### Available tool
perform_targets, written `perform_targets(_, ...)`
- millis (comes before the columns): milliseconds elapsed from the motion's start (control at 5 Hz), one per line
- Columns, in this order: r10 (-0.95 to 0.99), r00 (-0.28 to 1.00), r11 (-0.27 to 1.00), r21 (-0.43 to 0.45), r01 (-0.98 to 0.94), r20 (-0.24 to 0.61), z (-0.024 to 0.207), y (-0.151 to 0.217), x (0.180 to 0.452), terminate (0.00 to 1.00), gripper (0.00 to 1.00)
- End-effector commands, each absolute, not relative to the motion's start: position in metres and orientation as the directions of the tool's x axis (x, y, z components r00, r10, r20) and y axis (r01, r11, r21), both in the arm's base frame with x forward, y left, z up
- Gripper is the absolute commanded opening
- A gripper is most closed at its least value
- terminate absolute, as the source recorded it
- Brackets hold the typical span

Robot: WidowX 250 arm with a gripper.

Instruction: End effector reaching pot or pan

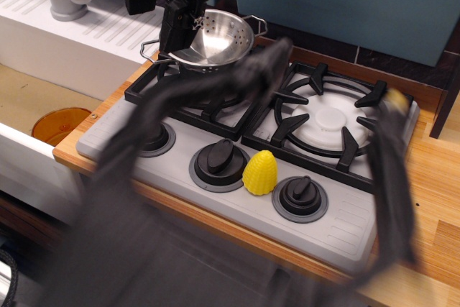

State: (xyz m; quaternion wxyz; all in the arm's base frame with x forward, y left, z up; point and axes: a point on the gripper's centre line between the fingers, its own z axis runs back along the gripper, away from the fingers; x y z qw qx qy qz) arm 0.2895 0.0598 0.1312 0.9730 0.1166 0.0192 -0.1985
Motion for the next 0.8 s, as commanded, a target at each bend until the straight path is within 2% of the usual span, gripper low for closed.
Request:
perform_targets(0, -0.382, 0.920, 0.894, 0.219, 0.391, -0.084, 0.131, 0.060, 0.289, 0.00, 1.00)
perform_targets(200, -0.366, 0.931, 0.903, 0.238, 0.359, -0.015, 0.141, 0.045, 0.316, 0.00, 1.00)
perform_targets(400, -0.374, 0.927, 0.901, 0.250, 0.354, 0.038, 0.167, 0.039, 0.331, 0.00, 1.00)
perform_targets(600, -0.404, 0.904, 0.892, 0.280, 0.355, 0.142, 0.168, 0.038, 0.336, 0.00, 1.00)
